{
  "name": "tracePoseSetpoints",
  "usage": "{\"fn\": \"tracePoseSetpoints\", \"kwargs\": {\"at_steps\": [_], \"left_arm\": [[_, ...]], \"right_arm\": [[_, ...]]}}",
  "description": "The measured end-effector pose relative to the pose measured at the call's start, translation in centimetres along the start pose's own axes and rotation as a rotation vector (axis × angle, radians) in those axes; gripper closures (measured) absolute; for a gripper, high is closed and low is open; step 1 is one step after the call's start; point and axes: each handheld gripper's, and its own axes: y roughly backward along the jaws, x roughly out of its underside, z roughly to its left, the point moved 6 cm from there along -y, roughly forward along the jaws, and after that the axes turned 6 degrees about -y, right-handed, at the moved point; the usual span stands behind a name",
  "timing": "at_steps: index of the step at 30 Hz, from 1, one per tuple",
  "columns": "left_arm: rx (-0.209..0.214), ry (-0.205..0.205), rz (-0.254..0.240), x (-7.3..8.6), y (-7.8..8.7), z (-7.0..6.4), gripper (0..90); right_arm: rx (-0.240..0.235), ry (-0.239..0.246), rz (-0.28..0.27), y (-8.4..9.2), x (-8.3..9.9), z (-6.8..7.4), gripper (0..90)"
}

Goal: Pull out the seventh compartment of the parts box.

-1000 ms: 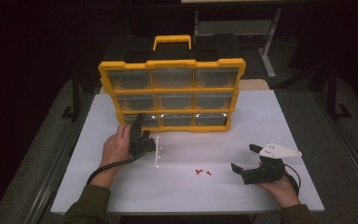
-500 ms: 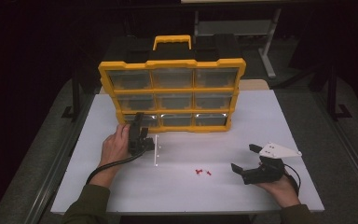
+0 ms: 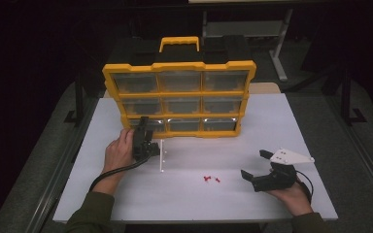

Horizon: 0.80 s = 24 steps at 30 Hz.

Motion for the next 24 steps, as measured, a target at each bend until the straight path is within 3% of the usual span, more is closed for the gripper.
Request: {"fn": "tracePoseSetpoints", "kwargs": {"at_steps": [24], "left_arm": [[0.005,0.014,0.015,0.31,0.01,0.22,41.4]], "right_arm": [[0.0,0.0,0.0,0.0,0.01,0.0,0.0]]}}
